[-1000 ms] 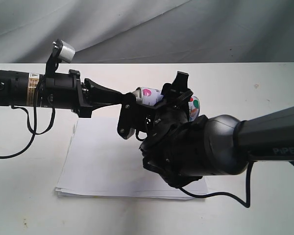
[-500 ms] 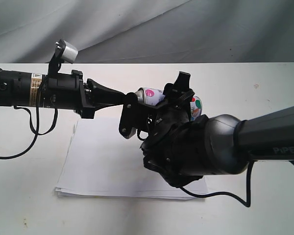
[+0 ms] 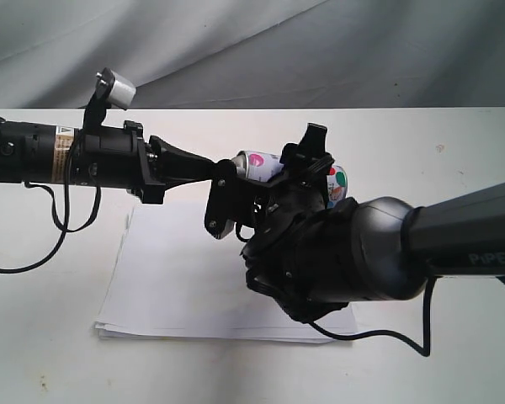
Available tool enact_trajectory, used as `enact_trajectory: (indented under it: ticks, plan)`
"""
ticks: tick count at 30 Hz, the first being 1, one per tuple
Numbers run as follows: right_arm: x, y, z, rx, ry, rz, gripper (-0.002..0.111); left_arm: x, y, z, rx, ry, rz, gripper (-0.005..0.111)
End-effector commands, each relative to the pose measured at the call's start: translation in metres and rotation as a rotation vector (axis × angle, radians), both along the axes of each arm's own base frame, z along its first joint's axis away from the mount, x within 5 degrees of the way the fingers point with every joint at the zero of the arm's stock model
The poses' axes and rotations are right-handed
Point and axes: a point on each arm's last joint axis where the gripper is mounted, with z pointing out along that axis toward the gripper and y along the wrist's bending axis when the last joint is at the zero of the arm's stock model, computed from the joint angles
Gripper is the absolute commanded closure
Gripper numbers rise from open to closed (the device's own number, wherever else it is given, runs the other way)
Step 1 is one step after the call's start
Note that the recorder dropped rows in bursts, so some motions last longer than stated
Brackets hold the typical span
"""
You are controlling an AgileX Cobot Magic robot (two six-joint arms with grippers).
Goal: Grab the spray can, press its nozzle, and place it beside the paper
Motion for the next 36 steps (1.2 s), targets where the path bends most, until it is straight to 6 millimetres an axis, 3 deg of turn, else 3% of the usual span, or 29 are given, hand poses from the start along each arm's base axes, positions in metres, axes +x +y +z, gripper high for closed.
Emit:
enact_trajectory:
  ticks: [1, 15, 20, 24, 36]
  plan:
    - [0.002, 0.004, 0.011, -0.007, -0.055, 0.041, 0.108, -0.001, -0.005, 0.001, 0.003, -0.007, -0.016, 0.107]
    - [0.002, 0.004, 0.012, -0.008, -0.056, 0.043, 0.108, -0.002, -0.002, 0.002, 0.019, -0.025, -0.028, 0.107]
    - [0.002, 0.004, 0.012, -0.011, -0.056, 0.044, 0.108, -0.012, 0.025, 0.023, 0.033, -0.075, 0.021, 0.107]
    - [0.002, 0.004, 0.012, -0.011, -0.056, 0.044, 0.108, -0.02, 0.039, 0.028, 0.034, -0.1, 0.056, 0.107]
    - [0.002, 0.004, 0.011, -0.008, -0.054, 0.041, 0.108, -0.023, 0.042, 0.026, 0.026, -0.099, 0.075, 0.107]
